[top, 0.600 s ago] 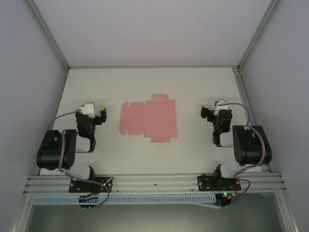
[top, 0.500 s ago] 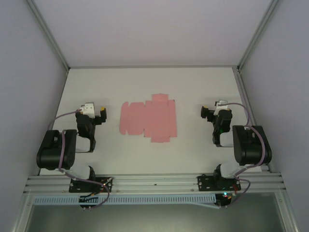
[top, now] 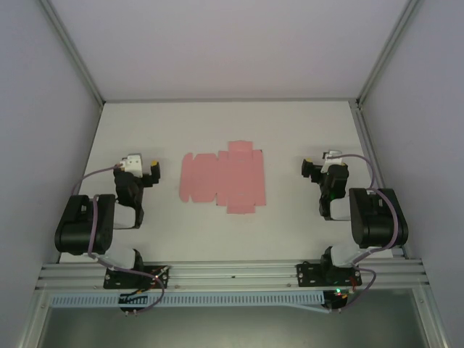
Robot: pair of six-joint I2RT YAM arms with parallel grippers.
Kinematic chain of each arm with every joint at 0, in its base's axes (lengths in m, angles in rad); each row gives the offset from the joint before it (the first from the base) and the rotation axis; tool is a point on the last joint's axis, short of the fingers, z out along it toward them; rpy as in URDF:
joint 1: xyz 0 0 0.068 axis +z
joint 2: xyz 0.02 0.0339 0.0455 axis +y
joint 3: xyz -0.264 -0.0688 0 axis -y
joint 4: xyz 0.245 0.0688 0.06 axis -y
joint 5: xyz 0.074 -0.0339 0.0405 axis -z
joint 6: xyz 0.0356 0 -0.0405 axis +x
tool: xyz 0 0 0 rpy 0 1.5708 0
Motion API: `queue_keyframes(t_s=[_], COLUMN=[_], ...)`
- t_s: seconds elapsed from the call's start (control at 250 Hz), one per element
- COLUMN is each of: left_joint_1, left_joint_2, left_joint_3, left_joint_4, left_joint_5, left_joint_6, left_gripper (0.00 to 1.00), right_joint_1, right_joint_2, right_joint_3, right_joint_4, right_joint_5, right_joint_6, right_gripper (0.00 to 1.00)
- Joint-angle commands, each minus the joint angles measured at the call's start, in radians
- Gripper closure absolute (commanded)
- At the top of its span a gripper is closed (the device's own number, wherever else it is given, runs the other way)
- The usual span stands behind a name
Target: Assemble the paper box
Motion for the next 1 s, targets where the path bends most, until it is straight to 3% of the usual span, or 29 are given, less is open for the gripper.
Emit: queue_keyframes(t_s=[0.0,0.375,0.495,0.639,0.711,0.858,0.994], left_joint_1=[-0.003,-0.004,-0.003,-0.004,-0.004,-0.021,-0.058], left_joint_2=[0.007,0.004,-0.103,-0.255,-0.337,-0.398,-0.396], left_joint_3=[0.019,0.018,0.097,0.126,0.182,0.329,0.392], left_joint_4=[0.029,0.031,-0.196,-0.362,-0.511,-0.835,-0.979], left_joint_5=[0.007,-0.004,-0.066,-0.068,0.001,0.078,0.166], left_joint_6=[0.021,0.021,-0.005,-0.062,-0.103,-0.265,-0.361], left_gripper=[0.0,0.0,0.0,0.0,0.0,0.0,0.0], right_joint_1=[0.001,0.0,0.0,0.005,0.027,0.132,0.249], right_joint_2=[0.0,-0.004,-0.018,-0.137,-0.205,-0.299,-0.304], right_joint_3=[0.016,0.012,0.024,0.113,0.177,0.32,0.464], right_joint_4=[0.019,0.024,-0.005,-0.257,-0.417,-0.728,-0.99], right_joint_5=[-0.009,-0.009,0.003,-0.032,0.009,0.093,0.082], right_joint_6=[0.014,0.016,0.022,0.002,-0.001,0.037,0.175], right_gripper=[0.0,0.0,0.0,0.0,0.0,0.0,0.05])
